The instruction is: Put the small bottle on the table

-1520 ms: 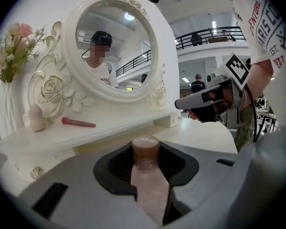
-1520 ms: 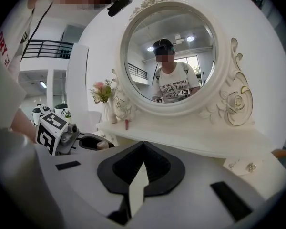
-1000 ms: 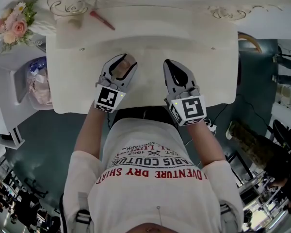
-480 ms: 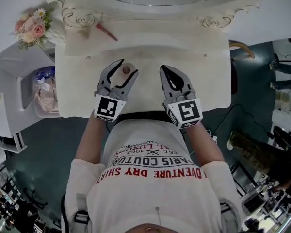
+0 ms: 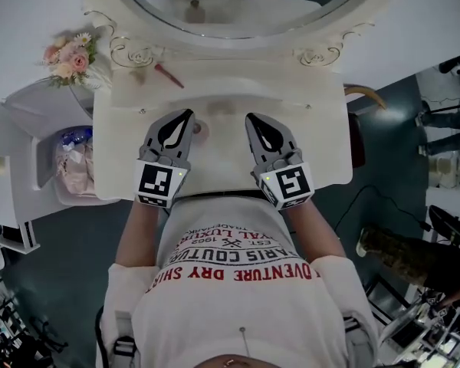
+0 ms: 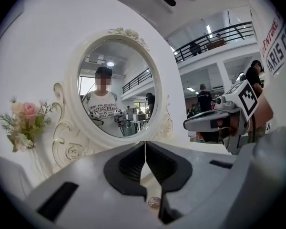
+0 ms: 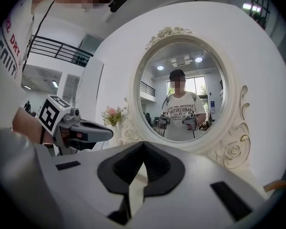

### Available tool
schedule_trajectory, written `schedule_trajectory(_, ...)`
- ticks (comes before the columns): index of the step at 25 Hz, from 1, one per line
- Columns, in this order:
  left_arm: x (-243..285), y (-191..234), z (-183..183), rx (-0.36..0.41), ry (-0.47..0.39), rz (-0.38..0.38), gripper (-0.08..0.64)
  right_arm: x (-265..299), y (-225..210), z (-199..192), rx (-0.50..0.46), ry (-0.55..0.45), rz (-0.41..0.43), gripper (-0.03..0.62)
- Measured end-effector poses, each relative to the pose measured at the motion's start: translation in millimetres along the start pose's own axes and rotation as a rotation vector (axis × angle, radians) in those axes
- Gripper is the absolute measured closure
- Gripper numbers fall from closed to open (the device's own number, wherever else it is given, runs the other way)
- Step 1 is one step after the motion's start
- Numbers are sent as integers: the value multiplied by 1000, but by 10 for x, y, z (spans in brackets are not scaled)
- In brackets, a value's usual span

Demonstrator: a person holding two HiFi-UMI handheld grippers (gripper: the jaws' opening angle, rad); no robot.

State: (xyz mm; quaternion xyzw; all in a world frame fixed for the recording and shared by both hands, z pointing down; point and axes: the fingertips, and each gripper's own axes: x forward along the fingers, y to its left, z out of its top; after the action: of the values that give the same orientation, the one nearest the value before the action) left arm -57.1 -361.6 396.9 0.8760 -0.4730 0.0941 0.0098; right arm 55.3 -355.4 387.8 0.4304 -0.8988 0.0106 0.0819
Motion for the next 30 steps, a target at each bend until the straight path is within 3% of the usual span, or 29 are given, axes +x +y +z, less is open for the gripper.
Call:
schedule_trajectory(10,-282,45,532,38,-93,26,548,-21,1,286,-33,-83,0,594)
schedule_trajectory(30,-209,118,487,-1,-93,44,554,74,-56,376,-28,-94,-15,594)
